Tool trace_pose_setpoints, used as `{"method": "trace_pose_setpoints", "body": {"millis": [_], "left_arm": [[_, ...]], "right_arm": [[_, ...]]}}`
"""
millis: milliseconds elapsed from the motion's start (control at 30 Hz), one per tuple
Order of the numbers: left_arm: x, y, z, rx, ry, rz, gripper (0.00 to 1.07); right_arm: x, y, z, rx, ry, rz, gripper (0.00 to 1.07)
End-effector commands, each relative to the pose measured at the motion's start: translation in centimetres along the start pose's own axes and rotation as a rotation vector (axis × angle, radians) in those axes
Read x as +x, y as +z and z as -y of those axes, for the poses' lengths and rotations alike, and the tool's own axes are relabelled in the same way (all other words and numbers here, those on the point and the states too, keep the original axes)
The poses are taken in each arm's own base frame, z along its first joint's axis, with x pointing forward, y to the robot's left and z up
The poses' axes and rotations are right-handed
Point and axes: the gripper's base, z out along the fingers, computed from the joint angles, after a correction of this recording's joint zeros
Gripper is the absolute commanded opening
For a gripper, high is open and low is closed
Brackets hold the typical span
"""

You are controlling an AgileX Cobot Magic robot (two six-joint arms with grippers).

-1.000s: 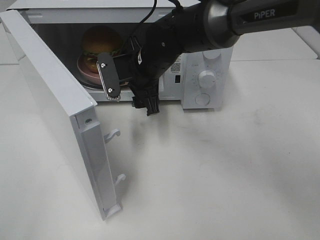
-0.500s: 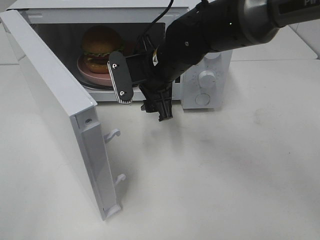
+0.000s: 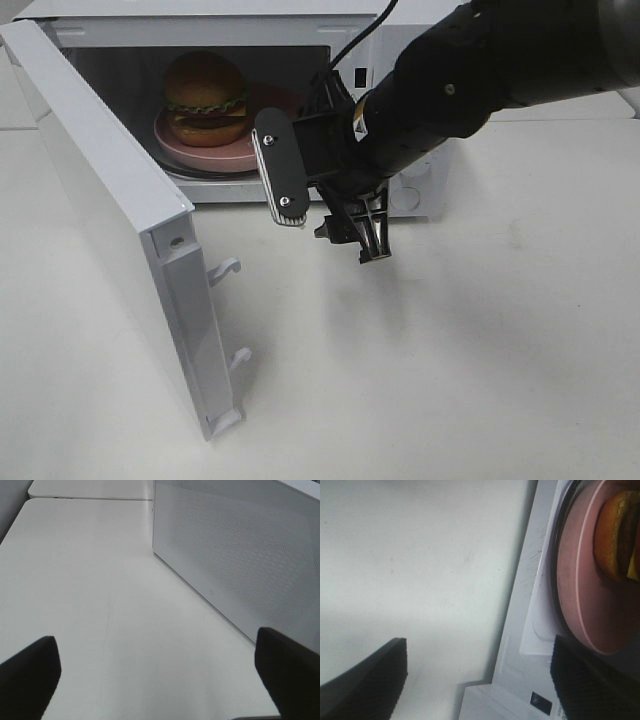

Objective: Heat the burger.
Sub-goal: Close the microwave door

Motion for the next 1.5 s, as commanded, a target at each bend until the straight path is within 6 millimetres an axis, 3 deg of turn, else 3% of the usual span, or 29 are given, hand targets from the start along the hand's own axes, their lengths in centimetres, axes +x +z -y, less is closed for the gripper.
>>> {"method": "trace_pose_setpoints", "body": {"millis": [33, 567, 1067, 1200, 1267, 1500], "left_arm": [[0.1, -0.1, 0.1, 0.007, 0.002, 0.025, 0.98], [0.1, -0.1, 0.1, 0.007, 0.002, 0.025, 0.98], [0.1, -0.1, 0.1, 0.007, 0.002, 0.025, 0.98], [0.1, -0.1, 0.1, 0.007, 0.002, 0.025, 0.98], [0.1, -0.1, 0.1, 0.007, 0.002, 0.025, 0.98], [0.1, -0.1, 0.1, 0.007, 0.002, 0.025, 0.98]], "right_arm": [[0.1, -1.2, -0.3, 0.014, 0.028, 0.007, 0.76], [1.8, -7.8, -3.8, 0.043, 0.163, 0.017, 0.76], [4.0, -15.4, -7.1, -0.004, 0.845, -0.086, 0.76], [4.5, -16.9, -7.8, -0.022, 0.938, -0.13, 0.76], [5.1, -18.7, -8.9, -0.053, 1.036, -0.203, 0.76], [5.9, -21.1, -10.3, -0.075, 1.097, -0.267, 0.76]]}}
